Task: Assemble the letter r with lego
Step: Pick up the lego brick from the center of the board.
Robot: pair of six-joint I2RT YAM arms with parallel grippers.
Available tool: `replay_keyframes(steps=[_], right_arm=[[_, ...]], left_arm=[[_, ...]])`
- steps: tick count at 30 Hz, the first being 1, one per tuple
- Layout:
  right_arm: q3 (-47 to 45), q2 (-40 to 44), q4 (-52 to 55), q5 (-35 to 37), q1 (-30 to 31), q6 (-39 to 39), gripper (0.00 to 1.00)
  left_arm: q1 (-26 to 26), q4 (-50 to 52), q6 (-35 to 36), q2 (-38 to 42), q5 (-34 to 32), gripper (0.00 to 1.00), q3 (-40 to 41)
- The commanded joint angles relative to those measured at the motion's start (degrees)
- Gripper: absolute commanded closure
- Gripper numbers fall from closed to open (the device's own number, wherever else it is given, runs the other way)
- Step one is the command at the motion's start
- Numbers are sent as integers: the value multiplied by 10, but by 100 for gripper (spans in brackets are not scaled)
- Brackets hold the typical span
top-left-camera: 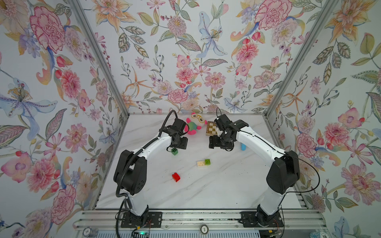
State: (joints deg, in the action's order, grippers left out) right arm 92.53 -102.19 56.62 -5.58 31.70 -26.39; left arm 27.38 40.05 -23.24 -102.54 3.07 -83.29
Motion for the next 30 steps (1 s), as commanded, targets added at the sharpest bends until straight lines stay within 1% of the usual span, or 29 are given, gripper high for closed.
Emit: replay_keyframes(steps=[1, 2, 3, 6, 11, 18, 30], right_arm=[[-19, 16, 29, -34, -3, 23, 11], [-21, 19, 29, -39, -5, 25, 9], [-24, 21, 29, -42, -7, 27, 0], [-28, 22, 29, -55, -14, 34, 1], [-29, 21, 29, -70, -22, 45, 1], [-50, 27, 29, -83, -36, 49, 1], [-77, 44, 29, -81, -45, 42, 1]], left_arm=[[-1, 63, 72, -23, -27, 37, -34], [-1, 67, 79, -28, -31, 37, -35], [-2, 67, 89, -32, -28, 36, -35], [-5, 53, 109, -35, -14, 34, -23], [-14, 44, 138, -43, -33, 32, -12], [-36, 41, 152, -60, -31, 31, -6], [-43, 40, 170, -89, -27, 32, 5]])
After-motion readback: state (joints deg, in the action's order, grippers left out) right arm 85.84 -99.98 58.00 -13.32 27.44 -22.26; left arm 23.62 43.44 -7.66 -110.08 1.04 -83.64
